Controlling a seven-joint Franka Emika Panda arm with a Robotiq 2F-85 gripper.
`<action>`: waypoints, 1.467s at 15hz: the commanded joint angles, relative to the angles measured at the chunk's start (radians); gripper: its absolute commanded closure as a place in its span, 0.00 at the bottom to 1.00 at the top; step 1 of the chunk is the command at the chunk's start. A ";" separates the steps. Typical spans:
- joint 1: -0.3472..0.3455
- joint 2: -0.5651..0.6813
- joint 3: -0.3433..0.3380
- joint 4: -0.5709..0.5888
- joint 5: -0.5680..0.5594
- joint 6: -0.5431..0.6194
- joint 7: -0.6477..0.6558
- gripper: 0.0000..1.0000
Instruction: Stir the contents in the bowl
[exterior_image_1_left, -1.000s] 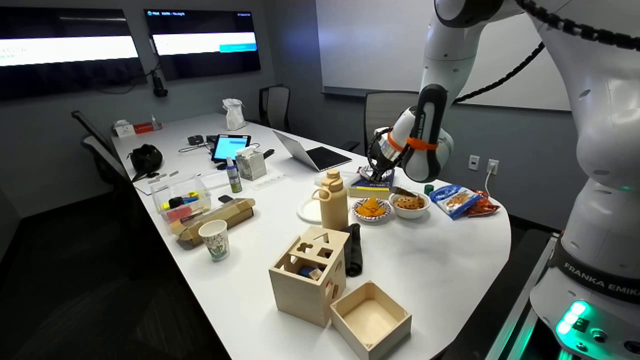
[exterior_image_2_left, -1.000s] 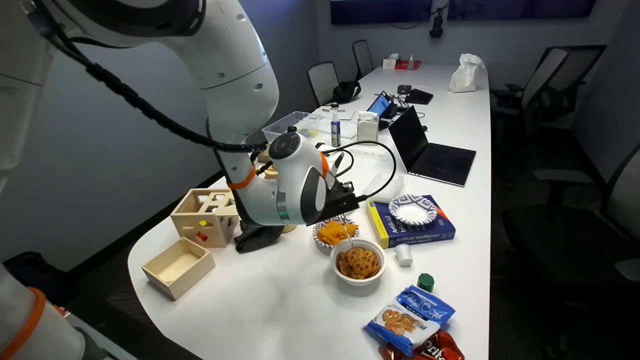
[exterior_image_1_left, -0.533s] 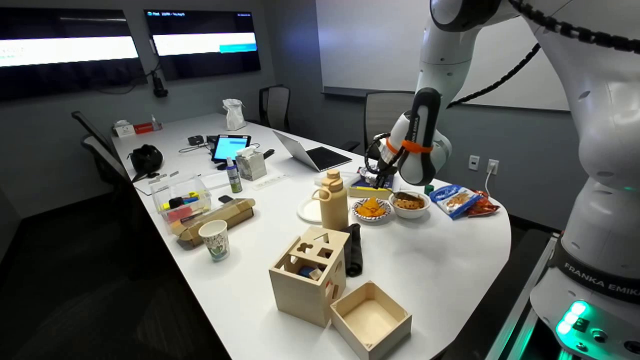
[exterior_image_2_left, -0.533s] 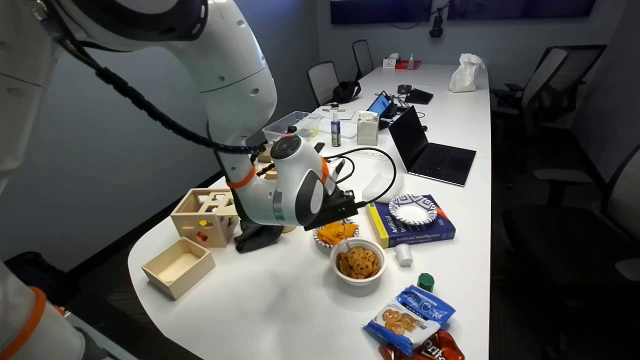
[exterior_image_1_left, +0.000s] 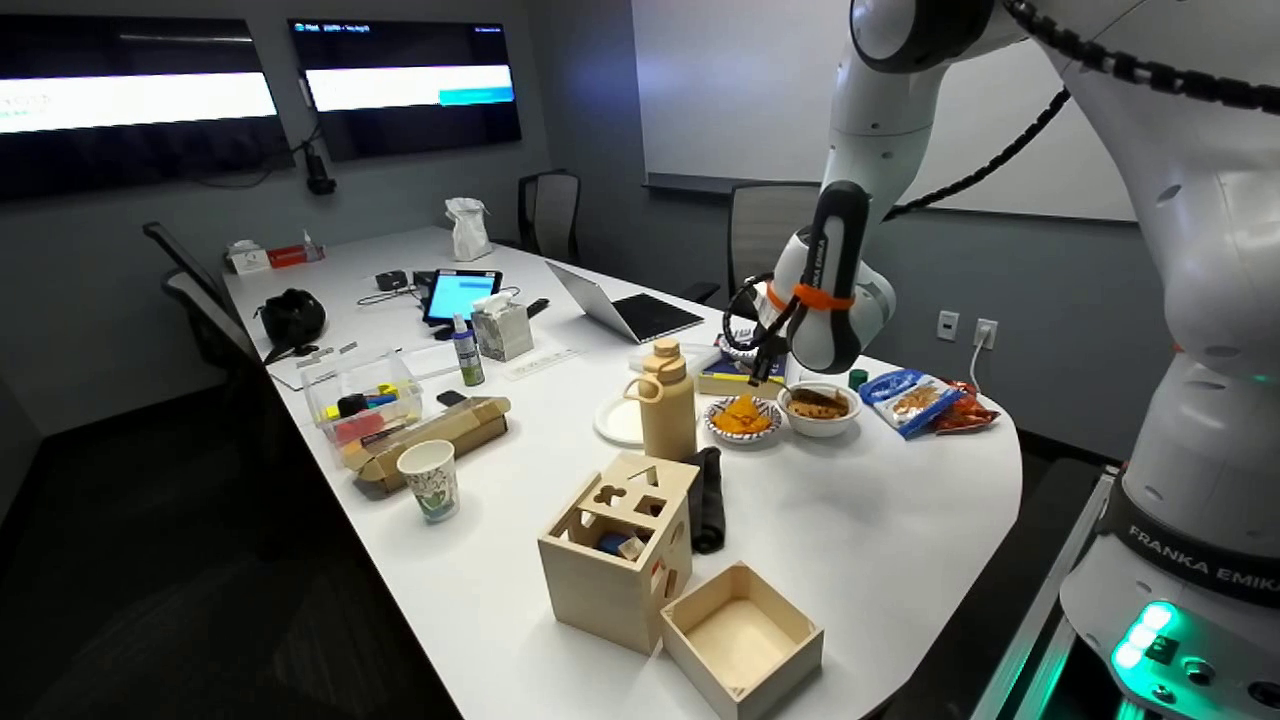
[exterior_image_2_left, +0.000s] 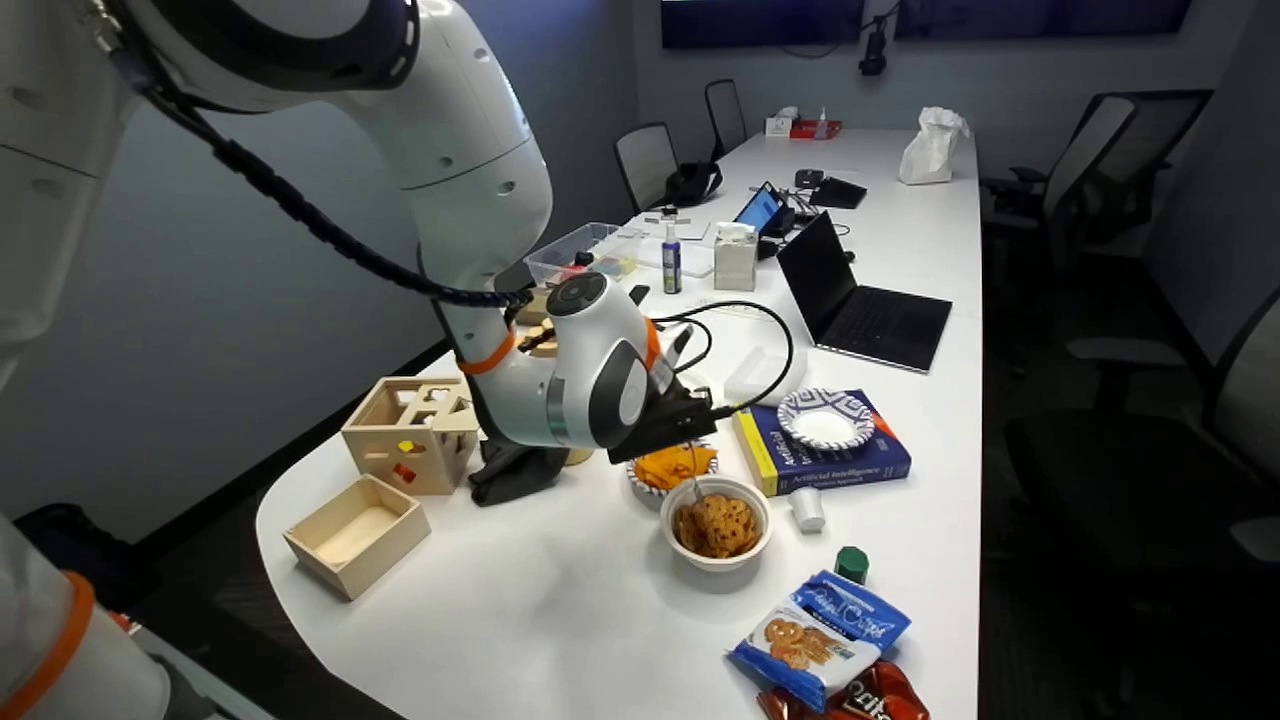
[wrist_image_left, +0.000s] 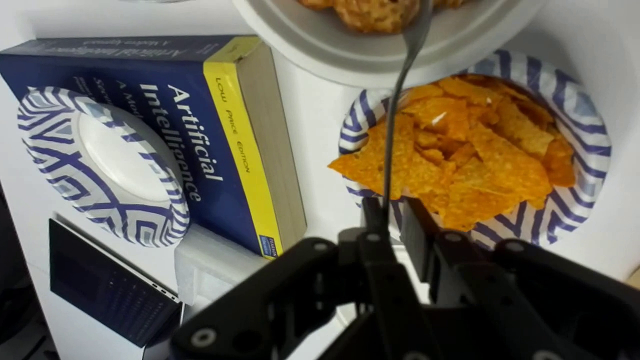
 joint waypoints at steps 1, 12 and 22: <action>0.024 0.012 -0.011 0.021 0.028 -0.041 -0.021 0.82; 0.019 0.009 -0.012 0.010 0.019 -0.037 -0.024 0.60; 0.132 -0.015 -0.119 -0.023 0.083 -0.033 -0.024 0.00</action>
